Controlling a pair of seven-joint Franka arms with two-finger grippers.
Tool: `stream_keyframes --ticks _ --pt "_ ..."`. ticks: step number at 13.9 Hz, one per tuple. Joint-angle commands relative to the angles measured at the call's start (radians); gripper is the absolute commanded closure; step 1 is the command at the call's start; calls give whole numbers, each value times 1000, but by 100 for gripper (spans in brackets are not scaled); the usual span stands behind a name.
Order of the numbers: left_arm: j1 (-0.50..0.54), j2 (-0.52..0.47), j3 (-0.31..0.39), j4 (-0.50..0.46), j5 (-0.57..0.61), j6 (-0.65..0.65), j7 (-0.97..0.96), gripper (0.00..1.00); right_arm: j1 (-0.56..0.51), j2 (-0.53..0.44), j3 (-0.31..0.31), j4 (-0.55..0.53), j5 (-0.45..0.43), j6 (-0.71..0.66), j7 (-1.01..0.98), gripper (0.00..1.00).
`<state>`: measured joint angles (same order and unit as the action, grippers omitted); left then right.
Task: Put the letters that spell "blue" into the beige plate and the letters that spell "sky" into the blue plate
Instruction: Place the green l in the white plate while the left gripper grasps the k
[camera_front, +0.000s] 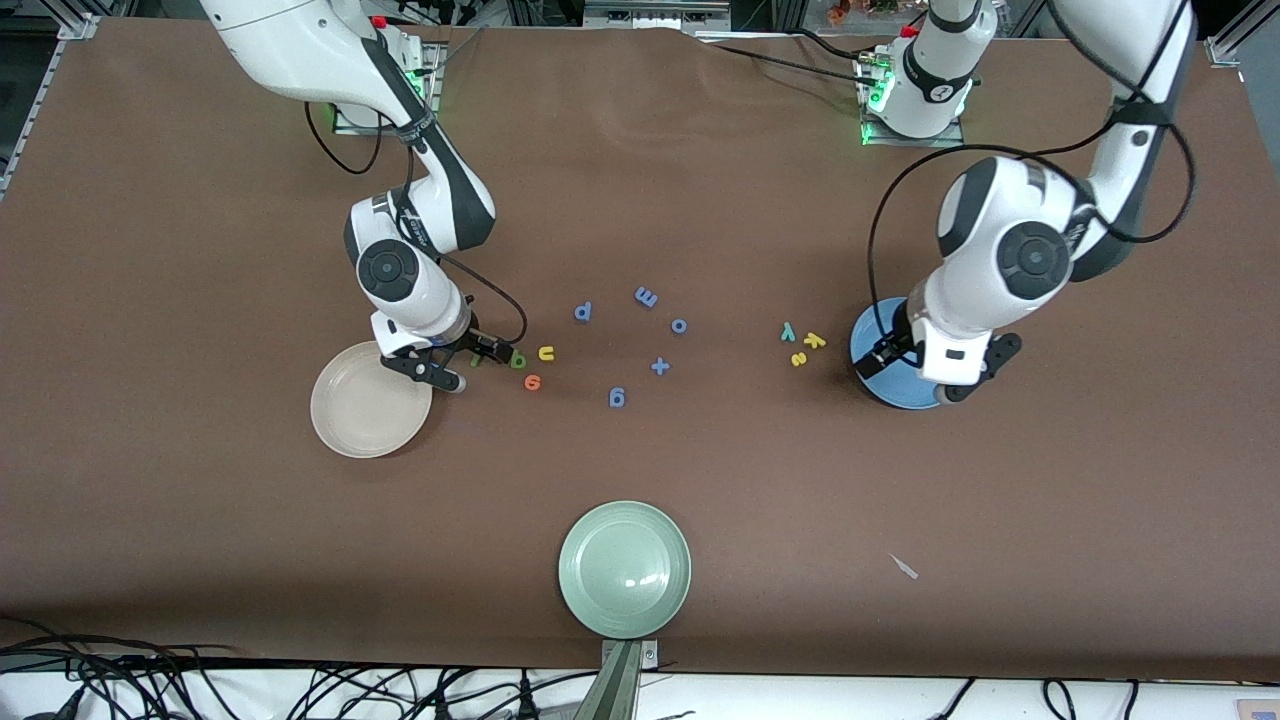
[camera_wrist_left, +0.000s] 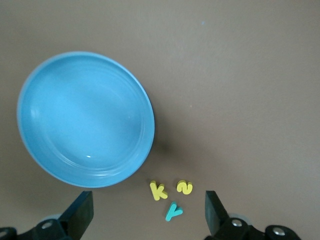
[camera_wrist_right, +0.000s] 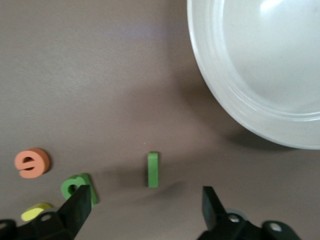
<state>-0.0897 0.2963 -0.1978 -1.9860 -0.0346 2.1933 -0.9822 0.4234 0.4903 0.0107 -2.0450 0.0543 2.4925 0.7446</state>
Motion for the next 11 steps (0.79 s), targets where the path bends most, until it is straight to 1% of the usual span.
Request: stream_keyframes --ticks 1,3,5,6,7,8,10,11 --pt "1 -19 -2 -98 -7 74 -38 1 -2 -1 2 -21 -1 29 25 10" --pt "-8 -11 -20 -125 -8 117 -149 1 -2 4 2 -23 -1 37 27 20" --pt "-39 24 -25 -142 -7 193 -261 2 -2 14 0 -23 -2 51 27 25" --pt "-50 50 -26 -146 -8 224 -297 4 -3 17 -1 -21 -2 54 27 25" --pt "-50 66 -26 -148 -7 245 -314 10 -5 22 -1 -20 -2 65 27 26" --pt "-53 75 -26 -155 -7 250 -314 14 -6 24 -1 -20 -2 68 27 27" --pt "-61 70 -26 -180 -7 252 -328 17 -6 27 -1 -18 -2 68 27 41" --pt "-61 67 -26 -191 -7 262 -346 18 -6 27 -1 -18 -2 68 27 55"
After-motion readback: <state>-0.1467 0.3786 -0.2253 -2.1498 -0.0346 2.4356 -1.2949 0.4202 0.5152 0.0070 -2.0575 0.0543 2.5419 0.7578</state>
